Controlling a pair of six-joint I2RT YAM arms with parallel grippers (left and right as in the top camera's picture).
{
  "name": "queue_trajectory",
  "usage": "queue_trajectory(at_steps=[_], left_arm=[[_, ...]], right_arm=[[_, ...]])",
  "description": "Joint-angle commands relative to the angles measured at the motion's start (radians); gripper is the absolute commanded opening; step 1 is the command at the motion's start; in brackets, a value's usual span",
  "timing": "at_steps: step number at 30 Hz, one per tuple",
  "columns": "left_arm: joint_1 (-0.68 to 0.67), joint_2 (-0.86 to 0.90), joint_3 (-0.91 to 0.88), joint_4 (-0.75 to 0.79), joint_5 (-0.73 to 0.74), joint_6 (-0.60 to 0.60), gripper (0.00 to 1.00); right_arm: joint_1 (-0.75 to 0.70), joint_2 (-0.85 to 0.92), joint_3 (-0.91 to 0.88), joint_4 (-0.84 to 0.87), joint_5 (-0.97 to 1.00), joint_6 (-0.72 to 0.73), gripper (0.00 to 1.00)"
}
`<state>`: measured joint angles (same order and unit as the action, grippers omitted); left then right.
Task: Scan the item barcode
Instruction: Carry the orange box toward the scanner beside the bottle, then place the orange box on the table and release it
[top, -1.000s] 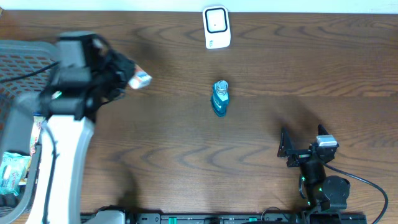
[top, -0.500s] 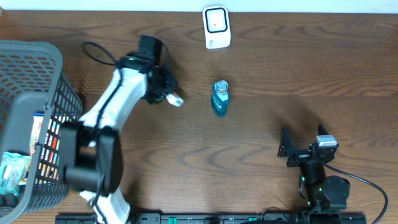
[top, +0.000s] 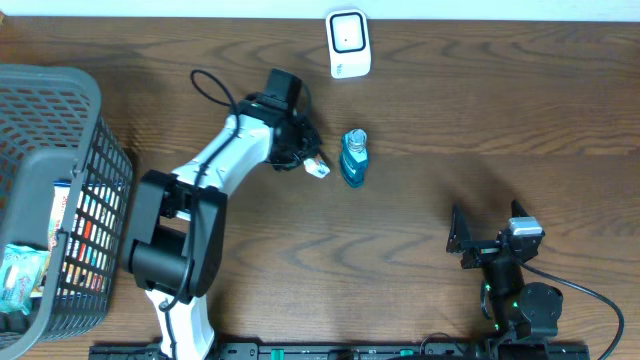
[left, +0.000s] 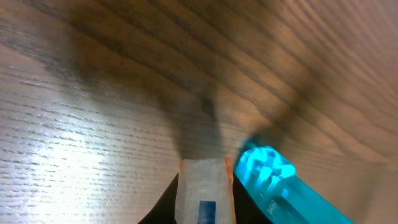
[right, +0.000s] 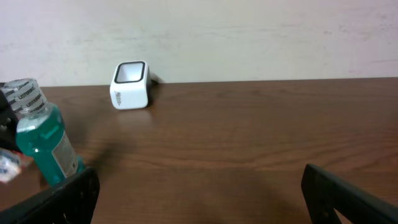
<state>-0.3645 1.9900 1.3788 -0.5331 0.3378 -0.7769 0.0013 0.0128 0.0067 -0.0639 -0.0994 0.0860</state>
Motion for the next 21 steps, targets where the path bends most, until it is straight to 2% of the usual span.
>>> queue_trajectory(at_steps=[1, 6, 10, 16, 21], left_arm=[[-0.039, 0.000, 0.000, 0.002, -0.148, 0.012, 0.08], [-0.093, 0.000, 0.000, 0.001, -0.188, -0.016, 0.08], [-0.129, 0.000, 0.000, 0.001, -0.307, -0.040, 0.28], [-0.137, 0.000, 0.000, 0.001, -0.331, -0.042, 0.32], [-0.137, 0.000, 0.000, 0.000, -0.331, -0.113, 0.34]], right_arm=[[0.003, -0.001, -0.001, -0.004, 0.004, -0.013, 0.99], [0.003, -0.001, -0.001, -0.004, 0.004, -0.013, 0.99], [0.003, -0.001, -0.001, -0.004, 0.004, -0.013, 0.99], [0.003, -0.001, -0.001, -0.004, 0.004, -0.013, 0.99], [0.003, -0.001, -0.001, -0.004, 0.004, -0.013, 0.99]])
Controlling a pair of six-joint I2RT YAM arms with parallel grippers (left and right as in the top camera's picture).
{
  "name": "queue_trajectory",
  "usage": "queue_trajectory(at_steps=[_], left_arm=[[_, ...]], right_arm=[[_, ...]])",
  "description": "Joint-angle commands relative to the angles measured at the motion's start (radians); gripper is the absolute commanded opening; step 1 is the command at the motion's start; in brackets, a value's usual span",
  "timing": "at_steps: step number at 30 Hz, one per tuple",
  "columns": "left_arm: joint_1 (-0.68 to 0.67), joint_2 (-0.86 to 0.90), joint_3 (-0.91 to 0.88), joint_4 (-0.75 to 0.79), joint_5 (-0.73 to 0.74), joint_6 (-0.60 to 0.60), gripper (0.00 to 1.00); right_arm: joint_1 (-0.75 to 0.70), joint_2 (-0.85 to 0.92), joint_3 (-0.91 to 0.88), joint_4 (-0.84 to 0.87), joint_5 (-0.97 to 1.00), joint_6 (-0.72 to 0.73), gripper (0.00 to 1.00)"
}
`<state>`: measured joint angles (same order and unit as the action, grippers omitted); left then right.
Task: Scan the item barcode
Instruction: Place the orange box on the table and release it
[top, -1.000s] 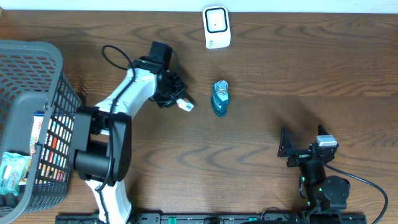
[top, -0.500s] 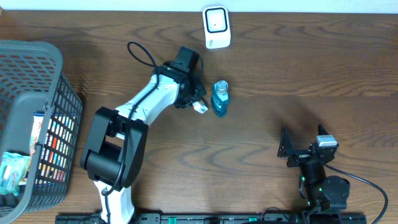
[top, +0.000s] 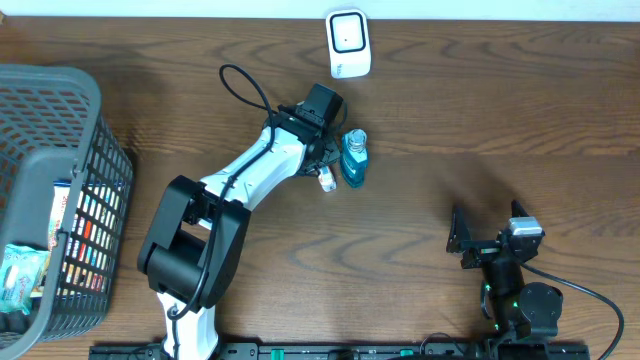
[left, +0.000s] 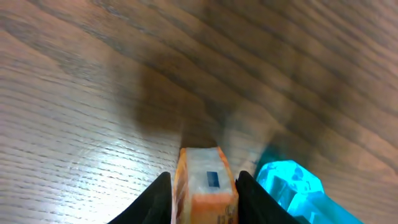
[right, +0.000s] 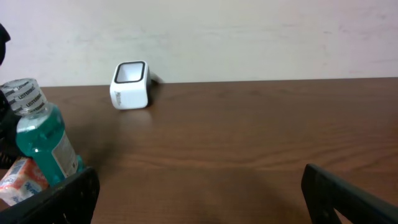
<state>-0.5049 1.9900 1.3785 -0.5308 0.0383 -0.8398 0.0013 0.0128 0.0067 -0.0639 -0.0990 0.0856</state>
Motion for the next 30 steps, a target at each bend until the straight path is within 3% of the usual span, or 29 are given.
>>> queue_trajectory(at_steps=[1, 3, 4, 5, 8, 14, 21, 30], left_arm=[[0.003, 0.000, 0.000, -0.002, -0.032, -0.066, 0.37], [0.003, 0.000, 0.000, -0.002, -0.031, -0.080, 0.46], [0.003, 0.000, 0.000, -0.002, -0.031, -0.082, 0.61], [0.003, -0.002, 0.000, -0.003, -0.030, -0.082, 0.68], [0.011, -0.023, 0.000, -0.014, -0.031, -0.081, 0.73], [0.059, -0.116, 0.001, -0.030, -0.031, -0.062, 0.75], [0.171, -0.314, 0.001, -0.086, -0.032, 0.062, 0.75], [0.356, -0.638, 0.001, -0.267, -0.032, 0.262, 0.75]], right_arm=[[0.003, -0.001, -0.001, -0.004, 0.003, -0.013, 0.99], [0.003, -0.001, -0.001, -0.004, 0.003, -0.013, 0.99], [0.003, -0.002, -0.001, -0.004, 0.003, -0.013, 0.99], [0.003, -0.001, -0.001, -0.004, 0.003, -0.013, 0.99], [0.003, -0.001, -0.001, -0.004, 0.003, -0.013, 0.99], [0.003, -0.001, -0.001, -0.004, 0.003, -0.013, 0.99], [0.003, -0.001, -0.001, -0.004, 0.003, -0.013, 0.99], [0.003, -0.001, -0.001, -0.004, 0.003, -0.013, 0.99]])
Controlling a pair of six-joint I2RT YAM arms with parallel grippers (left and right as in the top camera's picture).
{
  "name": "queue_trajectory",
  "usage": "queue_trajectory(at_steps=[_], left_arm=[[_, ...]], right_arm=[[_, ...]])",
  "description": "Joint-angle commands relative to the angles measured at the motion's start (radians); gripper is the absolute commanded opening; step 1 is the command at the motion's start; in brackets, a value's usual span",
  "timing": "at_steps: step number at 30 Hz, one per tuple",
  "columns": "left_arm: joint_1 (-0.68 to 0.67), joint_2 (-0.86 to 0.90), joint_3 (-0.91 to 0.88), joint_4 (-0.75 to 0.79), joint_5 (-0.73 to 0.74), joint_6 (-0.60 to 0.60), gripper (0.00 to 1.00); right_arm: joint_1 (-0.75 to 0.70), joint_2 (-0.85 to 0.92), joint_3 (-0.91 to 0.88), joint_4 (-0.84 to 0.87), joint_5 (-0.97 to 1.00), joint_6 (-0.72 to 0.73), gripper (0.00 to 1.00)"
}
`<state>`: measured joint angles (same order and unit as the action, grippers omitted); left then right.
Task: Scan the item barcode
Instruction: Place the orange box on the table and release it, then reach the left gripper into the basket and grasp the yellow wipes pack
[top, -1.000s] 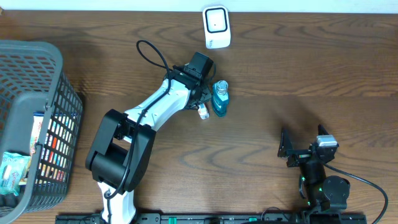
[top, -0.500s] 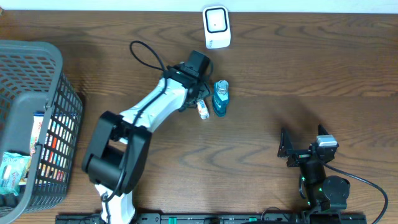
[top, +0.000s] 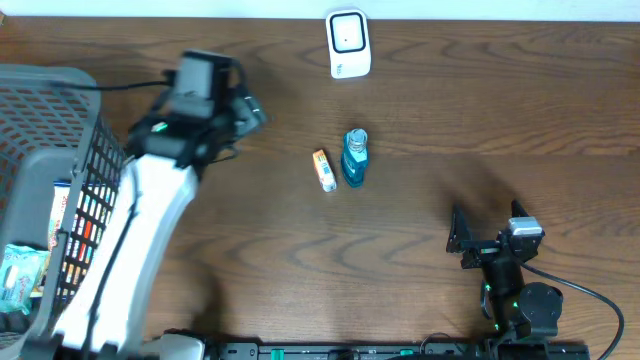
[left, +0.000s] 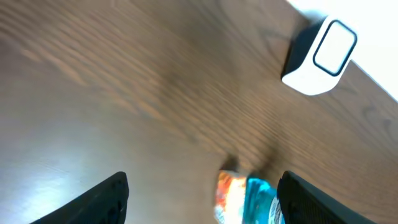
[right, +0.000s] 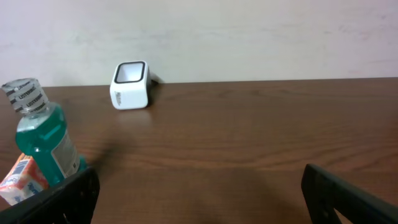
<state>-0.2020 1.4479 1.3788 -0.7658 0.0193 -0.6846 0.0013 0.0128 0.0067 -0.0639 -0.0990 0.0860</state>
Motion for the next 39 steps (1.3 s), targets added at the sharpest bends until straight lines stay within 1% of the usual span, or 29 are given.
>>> queue_trajectory(at_steps=[1, 4, 9, 13, 15, 18, 23, 26, 34, 39], left_arm=[[0.080, -0.137, 0.001, -0.047, -0.015, 0.113, 0.75], [0.175, -0.272, 0.001, -0.072, -0.051, 0.112, 0.75], [0.283, -0.408, 0.001, -0.079, -0.098, 0.111, 0.76], [0.383, -0.490, 0.001, -0.149, -0.273, 0.018, 0.76], [0.428, -0.511, 0.001, -0.187, -0.335, -0.033, 0.76], [0.496, -0.529, 0.001, -0.222, -0.381, -0.103, 0.76], [0.616, -0.523, 0.000, -0.225, -0.376, -0.191, 0.76], [0.661, -0.516, 0.000, -0.229, -0.369, -0.227, 0.76], [0.713, -0.492, 0.000, -0.273, -0.376, -0.234, 0.76], [0.743, -0.428, 0.000, -0.296, -0.485, -0.234, 0.76]], right_arm=[[0.003, -0.001, -0.001, -0.004, 0.003, -0.013, 0.99], [0.003, -0.001, -0.001, -0.004, 0.003, -0.013, 0.99], [0.003, -0.001, -0.001, -0.004, 0.003, -0.013, 0.99], [0.003, -0.001, -0.001, -0.004, 0.003, -0.013, 0.99], [0.003, -0.001, -0.001, -0.004, 0.003, -0.013, 0.99], [0.003, -0.001, -0.001, -0.004, 0.003, -0.013, 0.99], [0.003, -0.001, -0.001, -0.004, 0.003, -0.013, 0.99], [0.003, -0.001, -0.001, -0.004, 0.003, -0.013, 0.99], [0.003, -0.001, -0.001, -0.004, 0.003, -0.013, 0.99], [0.003, -0.001, -0.001, -0.004, 0.003, -0.013, 0.99]])
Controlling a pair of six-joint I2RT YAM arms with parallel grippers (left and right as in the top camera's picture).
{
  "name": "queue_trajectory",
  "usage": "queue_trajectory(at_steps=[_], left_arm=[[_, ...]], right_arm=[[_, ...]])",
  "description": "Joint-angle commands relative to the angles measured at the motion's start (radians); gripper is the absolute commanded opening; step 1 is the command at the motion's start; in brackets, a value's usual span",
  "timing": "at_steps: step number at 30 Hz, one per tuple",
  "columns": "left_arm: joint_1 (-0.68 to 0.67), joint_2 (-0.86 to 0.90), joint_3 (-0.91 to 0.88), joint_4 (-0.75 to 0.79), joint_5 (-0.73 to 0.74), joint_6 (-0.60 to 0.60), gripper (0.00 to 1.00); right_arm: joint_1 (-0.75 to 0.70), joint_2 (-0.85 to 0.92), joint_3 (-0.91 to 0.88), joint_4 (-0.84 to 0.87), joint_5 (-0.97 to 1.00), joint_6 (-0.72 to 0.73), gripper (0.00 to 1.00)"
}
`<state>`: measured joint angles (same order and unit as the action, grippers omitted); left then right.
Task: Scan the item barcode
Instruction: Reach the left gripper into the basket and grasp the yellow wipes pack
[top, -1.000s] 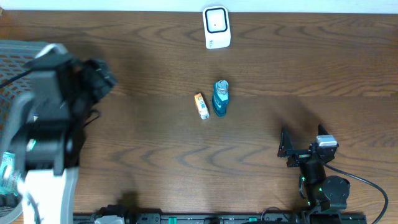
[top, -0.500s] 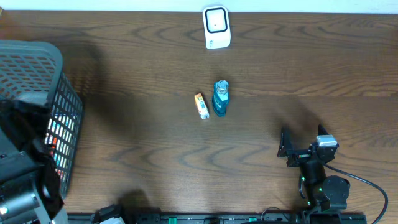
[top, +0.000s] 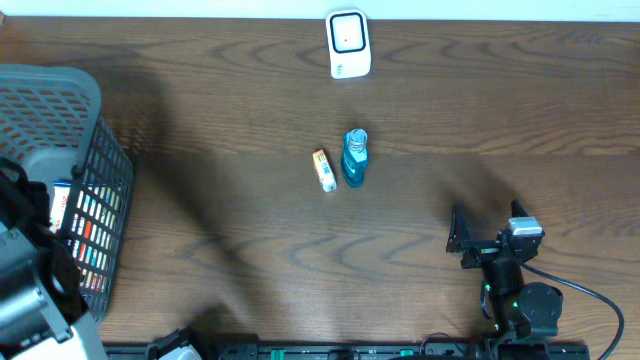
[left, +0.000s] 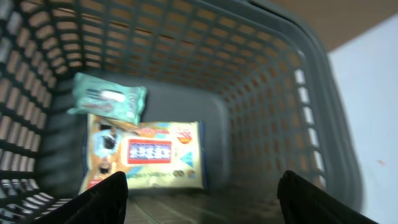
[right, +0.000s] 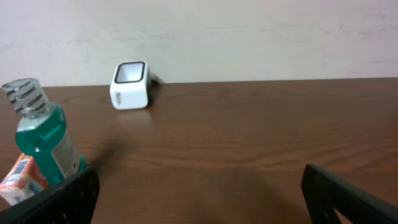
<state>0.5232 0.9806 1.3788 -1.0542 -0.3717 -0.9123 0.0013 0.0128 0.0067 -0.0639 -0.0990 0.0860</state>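
In the overhead view the white scanner (top: 348, 42) stands at the table's far edge. A small orange box (top: 323, 170) lies beside the teal mouthwash bottle (top: 354, 158) at mid-table. My left arm (top: 22, 285) hangs blurred over the grey basket (top: 95, 110) at the left. The left gripper (left: 202, 208) is open and empty above the basket's inside, where a green packet (left: 109, 99) and a yellow packet (left: 146, 155) lie. At the front right my right gripper (right: 202, 199) is open and empty, facing the bottle (right: 40, 140), the box (right: 22, 174) and the scanner (right: 130, 84).
The basket's mesh walls (left: 261, 93) rise around the packets. In the overhead view a colourful packet (top: 85, 225) shows through the basket's side. A pale wall (right: 249, 37) stands behind the table's far edge.
My left gripper, open above the table near the basket's right side, is now over the basket and looks down into it. The box, bottle and right arm have not moved.
My left gripper was shut on the small orange box just left of the bottle. It then held the box closer to the bottle. Later the box lay on the table beside the bottle and the gripper was open and off to the left. Now it is over the basket.
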Motion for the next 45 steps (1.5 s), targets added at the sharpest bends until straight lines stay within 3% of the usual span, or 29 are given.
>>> queue_trajectory(at_steps=[1, 8, 14, 21, 23, 25, 30, 34, 40, 45], left_arm=[[0.026, 0.057, 0.000, -0.009, -0.110, -0.006, 0.76], [0.090, 0.229, 0.000, -0.011, -0.115, -0.043, 0.77], [0.164, 0.400, 0.000, -0.039, -0.074, -0.081, 0.85], [0.225, 0.584, 0.000, -0.090, -0.030, -0.125, 0.85], [0.249, 0.634, 0.000, -0.091, 0.023, -0.180, 0.88], [0.276, 0.675, 0.000, -0.103, 0.089, -0.258, 0.99], [0.340, 0.776, 0.000, -0.115, 0.303, -0.551, 0.98], [0.351, 0.832, 0.000, -0.115, 0.366, -0.686, 0.98], [0.351, 0.892, 0.000, -0.114, 0.364, -0.798, 0.98], [0.351, 0.949, 0.000, -0.070, 0.361, -0.806, 0.98]], right_arm=[[0.003, -0.001, -0.001, -0.004, 0.003, -0.013, 0.99], [0.003, -0.001, -0.001, -0.004, 0.003, -0.013, 0.99], [0.003, -0.001, -0.001, -0.004, 0.003, -0.013, 0.99], [0.003, -0.001, -0.001, -0.004, 0.003, -0.013, 0.99], [0.003, -0.002, -0.001, -0.004, 0.003, -0.013, 0.99], [0.003, -0.001, -0.001, -0.004, 0.003, -0.013, 0.99], [0.003, -0.001, -0.001, -0.004, 0.003, -0.013, 0.99], [0.003, -0.001, -0.001, -0.004, 0.003, -0.013, 0.99], [0.003, -0.001, -0.001, -0.004, 0.003, -0.013, 0.99], [0.003, -0.001, -0.001, -0.004, 0.003, -0.013, 0.99]])
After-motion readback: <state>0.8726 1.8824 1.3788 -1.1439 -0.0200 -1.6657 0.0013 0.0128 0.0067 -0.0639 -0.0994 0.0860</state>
